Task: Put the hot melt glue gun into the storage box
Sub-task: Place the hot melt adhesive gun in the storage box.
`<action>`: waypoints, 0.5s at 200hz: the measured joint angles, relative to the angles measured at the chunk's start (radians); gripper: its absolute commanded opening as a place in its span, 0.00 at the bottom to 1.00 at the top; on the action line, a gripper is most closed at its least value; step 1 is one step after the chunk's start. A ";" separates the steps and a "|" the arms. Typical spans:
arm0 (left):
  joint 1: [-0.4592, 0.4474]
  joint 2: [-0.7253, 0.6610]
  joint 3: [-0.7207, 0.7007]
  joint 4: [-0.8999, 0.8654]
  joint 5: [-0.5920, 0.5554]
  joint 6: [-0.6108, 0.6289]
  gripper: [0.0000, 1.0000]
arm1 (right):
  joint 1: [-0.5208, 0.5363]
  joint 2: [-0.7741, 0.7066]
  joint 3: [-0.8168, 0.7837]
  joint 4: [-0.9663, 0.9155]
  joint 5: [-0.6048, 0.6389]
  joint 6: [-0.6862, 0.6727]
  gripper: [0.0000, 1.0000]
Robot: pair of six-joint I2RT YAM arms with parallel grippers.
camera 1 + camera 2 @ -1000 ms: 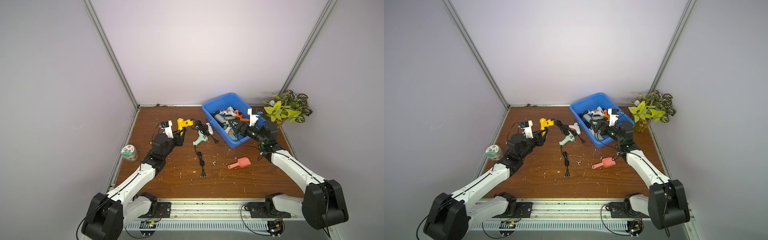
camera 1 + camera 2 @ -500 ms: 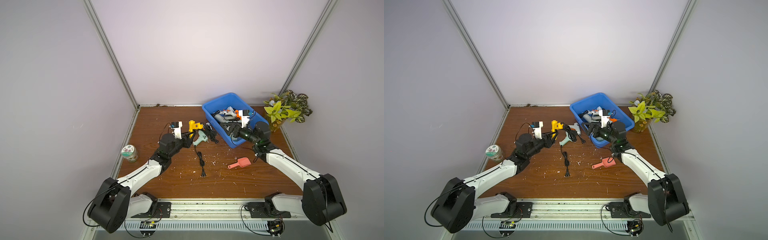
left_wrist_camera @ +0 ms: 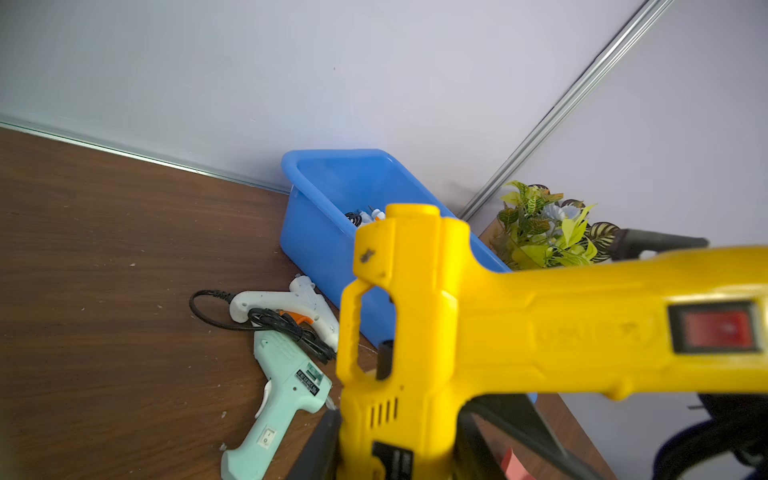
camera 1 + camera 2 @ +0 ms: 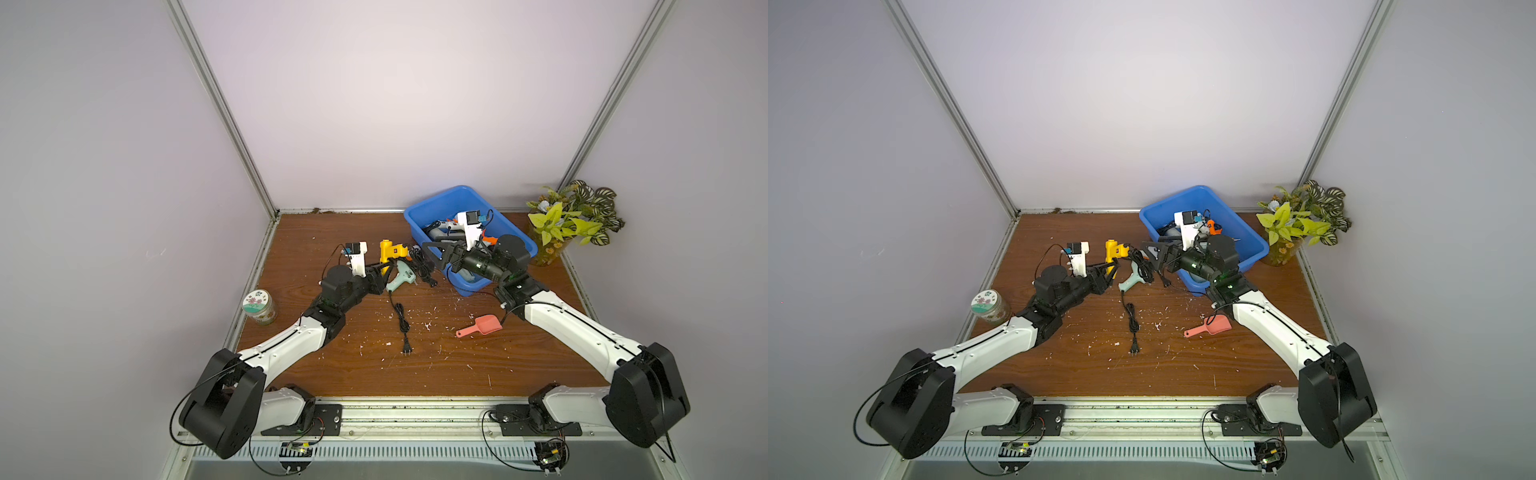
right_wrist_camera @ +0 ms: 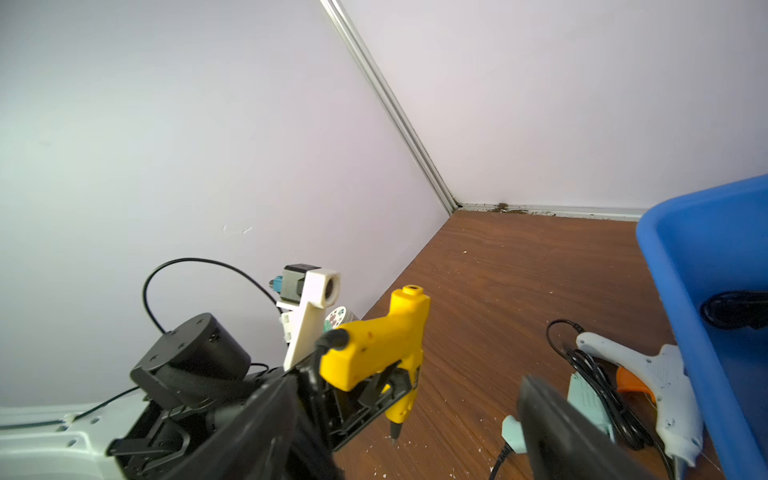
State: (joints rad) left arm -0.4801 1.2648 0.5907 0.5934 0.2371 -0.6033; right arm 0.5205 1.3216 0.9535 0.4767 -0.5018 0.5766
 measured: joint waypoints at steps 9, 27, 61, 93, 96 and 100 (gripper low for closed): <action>-0.009 0.005 0.010 -0.009 -0.008 0.011 0.00 | 0.013 0.000 0.024 -0.023 0.001 -0.014 0.91; -0.027 0.014 0.029 -0.025 -0.027 0.033 0.00 | 0.038 0.003 0.073 -0.067 0.002 -0.042 0.97; -0.063 0.022 0.065 -0.057 -0.072 0.080 0.00 | 0.090 0.058 0.187 -0.175 0.026 -0.105 0.96; -0.071 0.022 0.067 -0.071 -0.101 0.098 0.00 | 0.119 0.142 0.253 -0.285 0.056 -0.148 0.84; -0.071 0.022 0.067 -0.073 -0.106 0.099 0.00 | 0.120 0.150 0.256 -0.295 0.058 -0.154 0.83; -0.071 0.022 0.067 -0.075 -0.108 0.100 0.00 | 0.121 0.158 0.257 -0.304 0.059 -0.154 0.81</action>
State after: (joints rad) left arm -0.5510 1.2869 0.6575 0.5182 0.1287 -0.5030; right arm 0.6415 1.4799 1.2106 0.1730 -0.4431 0.4221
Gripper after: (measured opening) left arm 0.376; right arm 0.860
